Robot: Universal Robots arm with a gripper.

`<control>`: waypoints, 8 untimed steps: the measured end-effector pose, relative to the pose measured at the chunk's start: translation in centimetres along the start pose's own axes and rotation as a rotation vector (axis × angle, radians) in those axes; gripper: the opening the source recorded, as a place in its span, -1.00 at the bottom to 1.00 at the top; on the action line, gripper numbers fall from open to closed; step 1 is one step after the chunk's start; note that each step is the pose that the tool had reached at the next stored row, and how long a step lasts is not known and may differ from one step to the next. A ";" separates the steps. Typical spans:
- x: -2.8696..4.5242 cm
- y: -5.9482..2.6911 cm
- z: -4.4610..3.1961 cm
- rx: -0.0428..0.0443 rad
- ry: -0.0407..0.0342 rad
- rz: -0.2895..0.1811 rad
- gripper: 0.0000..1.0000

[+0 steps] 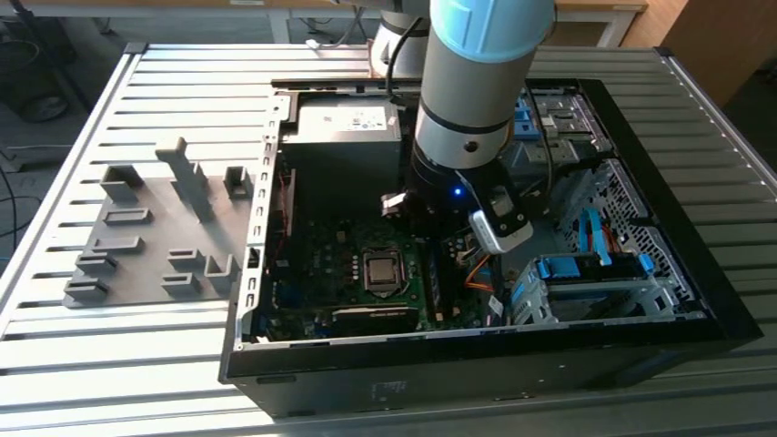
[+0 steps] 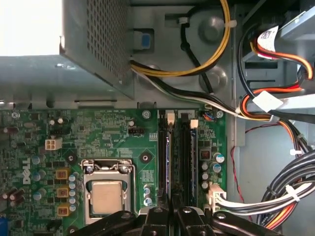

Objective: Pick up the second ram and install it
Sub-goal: 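Insert the second ram into the second slot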

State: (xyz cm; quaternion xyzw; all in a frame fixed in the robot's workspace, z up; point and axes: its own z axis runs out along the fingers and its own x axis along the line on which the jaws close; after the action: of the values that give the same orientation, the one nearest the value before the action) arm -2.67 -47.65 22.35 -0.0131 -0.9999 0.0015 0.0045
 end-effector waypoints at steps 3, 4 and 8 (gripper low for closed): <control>-0.01 -0.01 0.11 0.0000 0.0000 0.005 -0.72; -0.03 -0.01 0.15 -0.0001 0.0000 0.007 -0.72; -0.03 0.00 0.40 -0.0032 0.0001 0.010 -0.72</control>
State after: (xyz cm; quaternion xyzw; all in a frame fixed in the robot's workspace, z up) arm -2.64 -47.66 21.94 -0.0181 -0.9998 -0.0001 0.0045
